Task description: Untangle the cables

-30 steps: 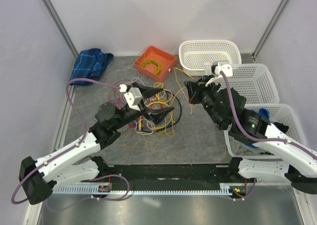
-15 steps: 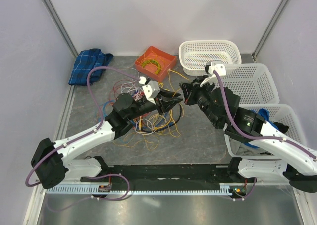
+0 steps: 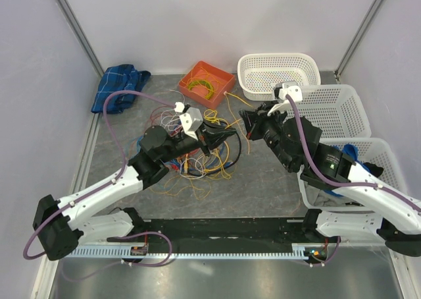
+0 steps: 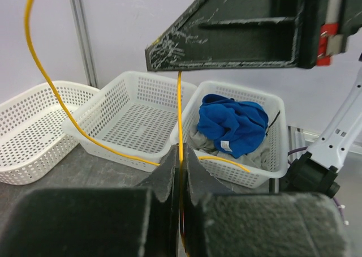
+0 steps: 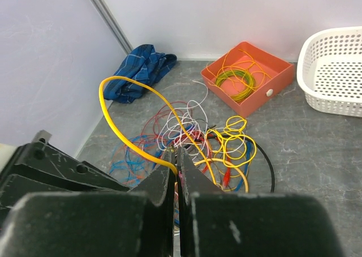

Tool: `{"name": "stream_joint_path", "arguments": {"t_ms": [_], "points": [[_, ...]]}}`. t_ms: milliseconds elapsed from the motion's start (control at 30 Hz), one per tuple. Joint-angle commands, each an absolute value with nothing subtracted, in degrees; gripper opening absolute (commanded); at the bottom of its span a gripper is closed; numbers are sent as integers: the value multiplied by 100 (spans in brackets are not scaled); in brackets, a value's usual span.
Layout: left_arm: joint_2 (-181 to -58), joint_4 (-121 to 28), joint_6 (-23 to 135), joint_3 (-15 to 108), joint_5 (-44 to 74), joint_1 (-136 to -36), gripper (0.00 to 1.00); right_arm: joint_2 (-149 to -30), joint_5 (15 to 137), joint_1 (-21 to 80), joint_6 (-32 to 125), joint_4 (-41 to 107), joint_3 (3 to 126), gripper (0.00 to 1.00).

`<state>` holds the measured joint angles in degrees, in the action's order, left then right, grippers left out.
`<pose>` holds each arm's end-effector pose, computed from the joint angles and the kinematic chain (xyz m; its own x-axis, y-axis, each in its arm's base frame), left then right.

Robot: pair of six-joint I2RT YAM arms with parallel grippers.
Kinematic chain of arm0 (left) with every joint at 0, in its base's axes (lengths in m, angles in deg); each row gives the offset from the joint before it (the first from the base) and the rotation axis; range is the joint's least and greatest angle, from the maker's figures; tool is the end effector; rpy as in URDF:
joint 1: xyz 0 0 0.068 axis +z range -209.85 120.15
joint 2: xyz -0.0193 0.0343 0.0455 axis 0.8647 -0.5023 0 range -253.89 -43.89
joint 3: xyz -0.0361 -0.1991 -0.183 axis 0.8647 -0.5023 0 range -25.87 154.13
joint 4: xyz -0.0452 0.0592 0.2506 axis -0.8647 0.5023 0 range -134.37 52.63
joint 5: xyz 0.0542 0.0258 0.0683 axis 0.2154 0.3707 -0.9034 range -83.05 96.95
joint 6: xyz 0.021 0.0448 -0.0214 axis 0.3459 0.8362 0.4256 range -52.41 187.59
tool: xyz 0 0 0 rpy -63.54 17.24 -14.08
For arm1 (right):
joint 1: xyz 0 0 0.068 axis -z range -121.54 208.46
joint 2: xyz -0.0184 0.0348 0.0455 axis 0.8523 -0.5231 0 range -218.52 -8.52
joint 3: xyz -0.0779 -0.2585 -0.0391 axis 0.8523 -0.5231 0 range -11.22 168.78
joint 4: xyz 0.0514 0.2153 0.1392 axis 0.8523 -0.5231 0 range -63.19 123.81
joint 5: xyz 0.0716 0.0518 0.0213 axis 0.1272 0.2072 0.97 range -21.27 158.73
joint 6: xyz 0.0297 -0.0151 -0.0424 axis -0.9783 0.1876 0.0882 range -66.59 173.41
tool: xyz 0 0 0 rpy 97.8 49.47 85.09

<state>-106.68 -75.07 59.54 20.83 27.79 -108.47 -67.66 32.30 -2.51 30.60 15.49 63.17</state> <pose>0.1592 -0.1998 0.3651 0.0349 -0.2378 -0.9707 0.9430 0.3294 -0.0468 0.1194 0.1713 0.4569 -0.1852 0.3093 -0.9328 -0.3731 0.8560 0.3579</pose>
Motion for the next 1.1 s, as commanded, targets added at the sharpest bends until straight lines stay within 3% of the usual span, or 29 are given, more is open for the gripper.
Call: {"name": "stream_joint_path", "arguments": {"t_ms": [0, 67, 100, 200, 267, 633, 833, 867, 1033, 1067], "points": [[-10270, -6741, 5670, 2246, 2778, -10854, 2, -6627, 2865, -228, 3118, 1755, 6279, 0], [-10217, -6408, 5600, 2395, 2813, -10854, 2, -6609, 2882, -227, 3118, 1773, 6270, 0], [-10208, -6302, 5573, 2449, 2822, -10854, 15, -6609, 2891, -236, 3118, 1782, 6270, 0], [-10225, -6134, 5485, 2537, 2831, -10854, 41, -6609, 2953, -227, 3118, 1799, 6279, 0], [-10278, -6134, 5432, 2537, 2901, -10854, 48, -6609, 2979, -227, 3109, 1799, 6270, 0], [-10524, -6388, 5379, 2484, 2945, -10854, 54, -6557, 3041, -227, 3065, 1773, 6270, 0], [-10717, -6608, 5327, 2502, 3015, -10845, 49, -6609, 3093, -227, 3039, 1773, 6279, 0], [-10743, -6652, 5327, 2502, 3033, -10854, 45, -6618, 3085, -227, 3047, 1773, 6279, 0], [-11025, -6801, 5213, 2528, 3138, -10854, 3, -6618, 3085, -227, 3047, 1773, 6253, 0], [-11051, -6810, 5186, 2528, 3138, -10854, 2, -6627, 3067, -227, 3056, 1773, 6244, 0]]}}
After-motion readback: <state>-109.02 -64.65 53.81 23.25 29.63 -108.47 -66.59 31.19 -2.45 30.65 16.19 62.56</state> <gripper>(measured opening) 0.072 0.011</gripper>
